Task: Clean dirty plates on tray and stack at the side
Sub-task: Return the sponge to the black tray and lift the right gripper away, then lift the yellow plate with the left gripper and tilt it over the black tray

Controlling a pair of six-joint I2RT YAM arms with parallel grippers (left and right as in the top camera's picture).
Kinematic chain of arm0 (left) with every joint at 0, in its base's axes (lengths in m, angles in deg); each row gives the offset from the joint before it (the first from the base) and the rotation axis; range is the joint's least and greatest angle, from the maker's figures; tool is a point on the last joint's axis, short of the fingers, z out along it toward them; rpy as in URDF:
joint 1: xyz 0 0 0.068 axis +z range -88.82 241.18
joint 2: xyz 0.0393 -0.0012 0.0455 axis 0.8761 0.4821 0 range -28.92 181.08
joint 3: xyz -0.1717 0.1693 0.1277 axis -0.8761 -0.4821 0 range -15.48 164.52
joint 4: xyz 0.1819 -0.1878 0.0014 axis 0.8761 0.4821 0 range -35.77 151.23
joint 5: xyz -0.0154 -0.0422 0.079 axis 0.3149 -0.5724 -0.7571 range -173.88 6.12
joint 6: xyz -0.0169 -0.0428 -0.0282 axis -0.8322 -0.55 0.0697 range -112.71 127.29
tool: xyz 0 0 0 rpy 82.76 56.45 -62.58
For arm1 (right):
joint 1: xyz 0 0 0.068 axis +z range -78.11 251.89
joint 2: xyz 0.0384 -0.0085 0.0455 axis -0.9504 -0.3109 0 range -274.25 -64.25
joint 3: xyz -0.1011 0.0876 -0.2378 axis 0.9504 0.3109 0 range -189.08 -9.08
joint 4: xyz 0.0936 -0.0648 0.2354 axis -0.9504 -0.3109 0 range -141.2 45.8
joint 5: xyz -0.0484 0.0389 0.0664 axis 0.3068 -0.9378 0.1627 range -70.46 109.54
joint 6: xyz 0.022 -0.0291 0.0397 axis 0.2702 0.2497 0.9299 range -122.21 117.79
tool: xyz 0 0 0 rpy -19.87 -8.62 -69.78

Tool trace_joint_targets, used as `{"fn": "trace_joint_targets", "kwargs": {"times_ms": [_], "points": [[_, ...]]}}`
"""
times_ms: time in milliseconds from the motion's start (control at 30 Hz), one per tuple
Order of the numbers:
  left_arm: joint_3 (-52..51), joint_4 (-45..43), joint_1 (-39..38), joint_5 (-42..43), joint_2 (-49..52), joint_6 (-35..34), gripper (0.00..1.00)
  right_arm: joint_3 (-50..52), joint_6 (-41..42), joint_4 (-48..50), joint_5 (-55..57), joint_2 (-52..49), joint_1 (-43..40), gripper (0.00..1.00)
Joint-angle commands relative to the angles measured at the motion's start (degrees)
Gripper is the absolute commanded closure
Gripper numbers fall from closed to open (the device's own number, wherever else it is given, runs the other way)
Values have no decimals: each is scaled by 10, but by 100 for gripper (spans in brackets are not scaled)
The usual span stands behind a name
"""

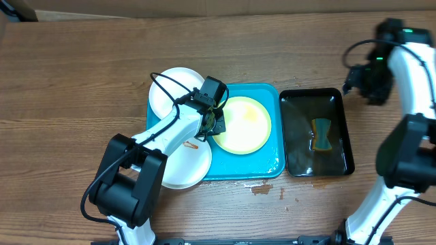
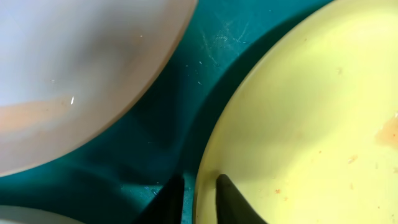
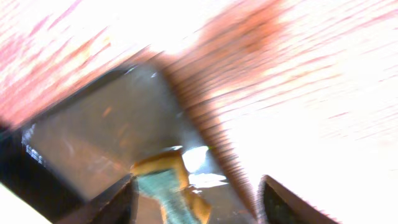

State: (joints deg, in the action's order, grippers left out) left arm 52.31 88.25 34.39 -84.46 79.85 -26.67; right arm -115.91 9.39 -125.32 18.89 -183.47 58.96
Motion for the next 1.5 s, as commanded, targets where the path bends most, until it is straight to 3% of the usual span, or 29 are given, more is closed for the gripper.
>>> {"fn": "trace_joint_targets", "kwargs": {"times_ms": [0,33,300,767,1467], "points": [[-1,0,1,7,6,7,92,-8,7,-2,3,17,-39,0],[-1,0,1,7,6,7,96,-8,7,-2,3,17,-49,0],[46,30,13,6,5,35,96,-8,37,4,-35,16,-78,0],[106,67,21,3,5,74,96,-8,61,140,-70,16,-77,0],[244,172,21,0,5,125,96,-8,61,142,-70,16,-77,0]]}}
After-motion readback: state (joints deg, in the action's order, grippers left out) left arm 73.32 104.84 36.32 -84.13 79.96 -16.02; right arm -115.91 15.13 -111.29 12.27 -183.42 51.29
